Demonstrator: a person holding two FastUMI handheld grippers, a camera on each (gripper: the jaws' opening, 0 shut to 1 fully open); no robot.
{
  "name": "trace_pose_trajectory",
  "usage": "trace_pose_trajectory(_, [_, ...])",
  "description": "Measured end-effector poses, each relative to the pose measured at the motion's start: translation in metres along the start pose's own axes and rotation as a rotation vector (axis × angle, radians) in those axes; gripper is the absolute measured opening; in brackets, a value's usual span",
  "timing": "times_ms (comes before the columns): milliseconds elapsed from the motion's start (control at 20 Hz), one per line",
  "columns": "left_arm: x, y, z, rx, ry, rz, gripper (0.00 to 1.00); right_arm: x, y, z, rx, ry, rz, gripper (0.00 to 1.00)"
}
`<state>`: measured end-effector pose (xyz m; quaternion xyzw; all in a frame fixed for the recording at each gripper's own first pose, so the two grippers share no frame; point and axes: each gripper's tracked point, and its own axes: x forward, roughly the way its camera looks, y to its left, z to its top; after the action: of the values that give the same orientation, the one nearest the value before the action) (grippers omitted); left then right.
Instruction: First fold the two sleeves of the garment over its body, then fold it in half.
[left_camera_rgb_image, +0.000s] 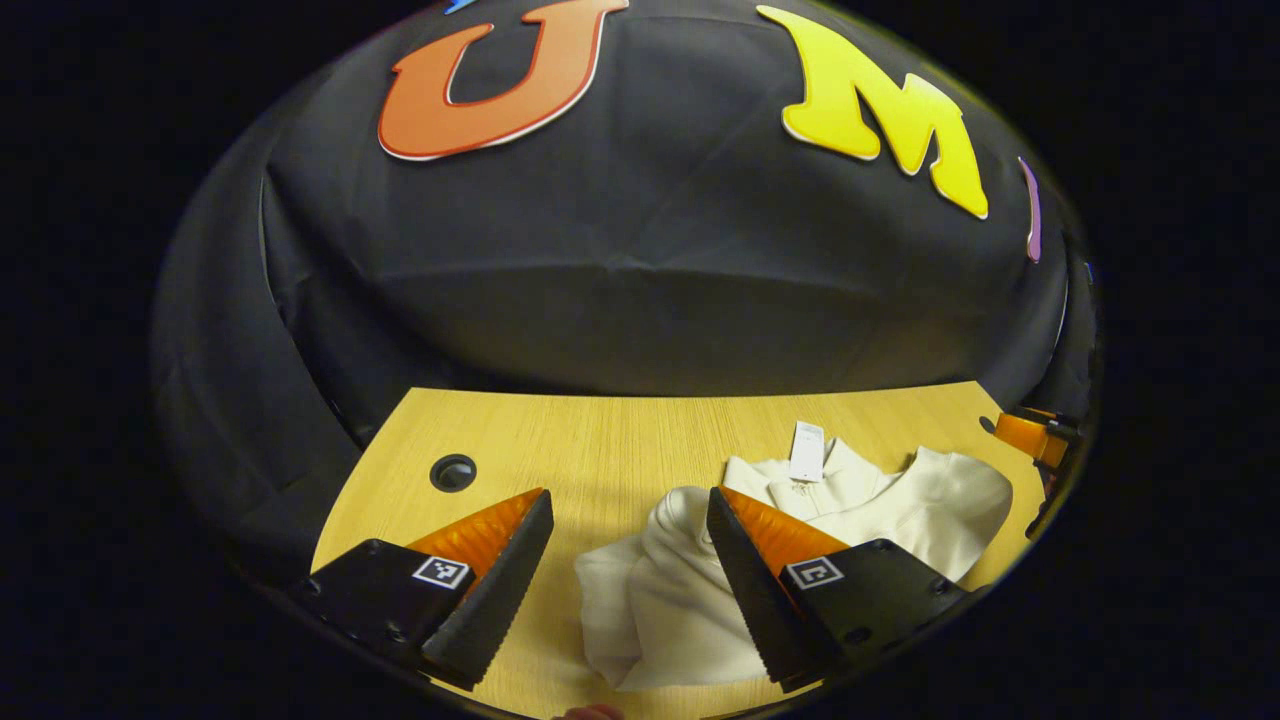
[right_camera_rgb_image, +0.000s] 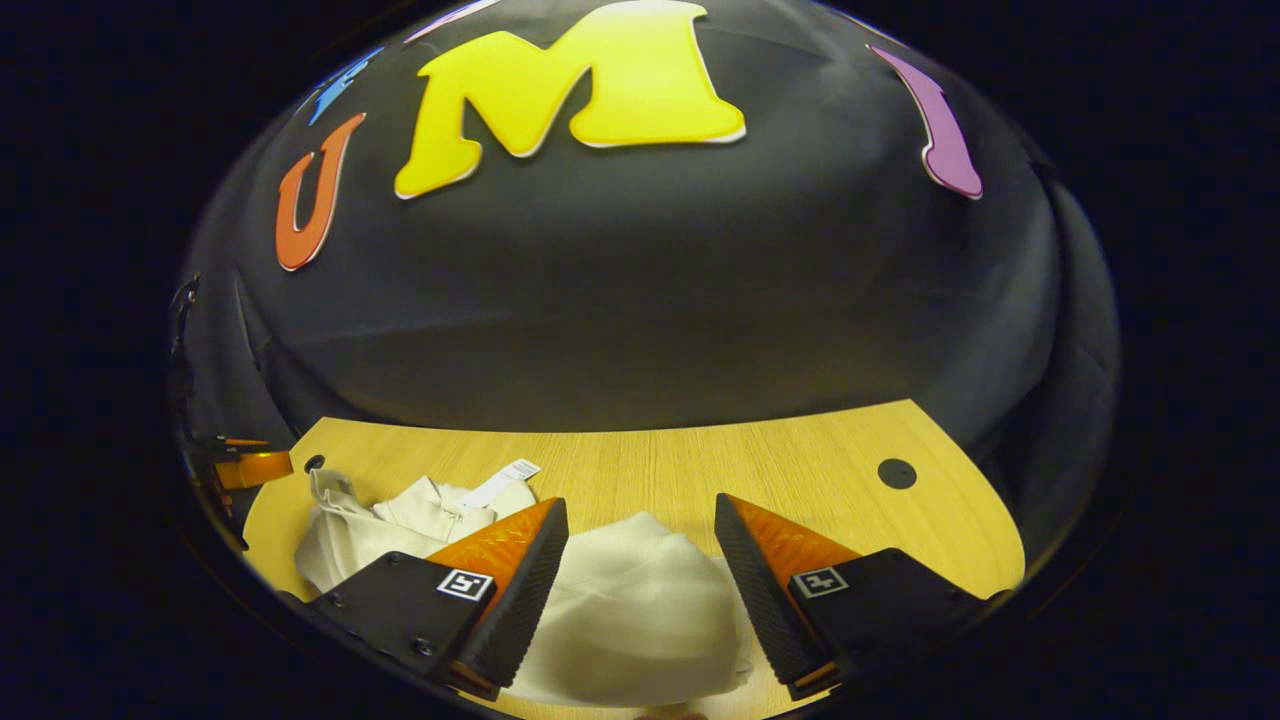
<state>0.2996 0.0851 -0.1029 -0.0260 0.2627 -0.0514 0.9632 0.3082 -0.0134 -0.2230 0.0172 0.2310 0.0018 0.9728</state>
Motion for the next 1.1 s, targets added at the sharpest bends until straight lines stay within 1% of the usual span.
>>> trace_pose_trajectory(100, [-0.024, 0.008, 0.017, -0.006, -0.065, 0.030, 0.99, -0.024, 0.014, 0.014, -0.011, -0.040, 0.017, 0.92])
trace_pose_trajectory(150, [-0.039, 0.011, 0.027, -0.010, -0.097, 0.035, 0.99, -0.039, 0.020, 0.024, -0.021, -0.064, 0.023, 0.93])
trace_pose_trajectory(300, [-0.091, 0.006, 0.055, -0.010, -0.190, 0.047, 0.98, -0.083, 0.033, 0.055, -0.034, -0.151, 0.035, 0.92])
trace_pose_trajectory(400, [-0.133, -0.003, 0.077, -0.014, -0.273, 0.048, 0.99, -0.120, 0.043, 0.076, -0.043, -0.216, 0.041, 0.94])
trace_pose_trajectory(500, [-0.177, -0.010, 0.098, 0.006, -0.359, 0.061, 0.98, -0.165, 0.052, 0.094, -0.053, -0.271, 0.050, 0.94])
trace_pose_trajectory(600, [-0.228, -0.024, 0.116, 0.033, -0.443, 0.092, 0.98, -0.204, 0.058, 0.109, -0.070, -0.320, 0.028, 0.95])
trace_pose_trajectory(700, [-0.265, -0.036, 0.126, 0.048, -0.505, 0.122, 0.98, -0.236, 0.065, 0.123, -0.096, -0.399, 0.007, 0.95])
trace_pose_trajectory(750, [-0.279, -0.043, 0.127, 0.051, -0.518, 0.120, 0.97, -0.254, 0.066, 0.126, -0.109, -0.428, -0.011, 0.93])
trace_pose_trajectory(850, [-0.303, -0.056, 0.120, 0.038, -0.536, 0.080, 0.97, -0.281, 0.065, 0.128, -0.106, -0.471, -0.039, 0.94])
trace_pose_trajectory(1000, [-0.317, -0.074, 0.096, 0.005, -0.529, 0.031, 0.98, -0.321, 0.068, 0.119, -0.067, -0.492, -0.023, 0.94])
trace_pose_trajectory(1100, [-0.322, -0.082, 0.072, -0.007, -0.509, 0.004, 0.98, -0.334, 0.064, 0.107, -0.037, -0.490, -0.034, 0.94])
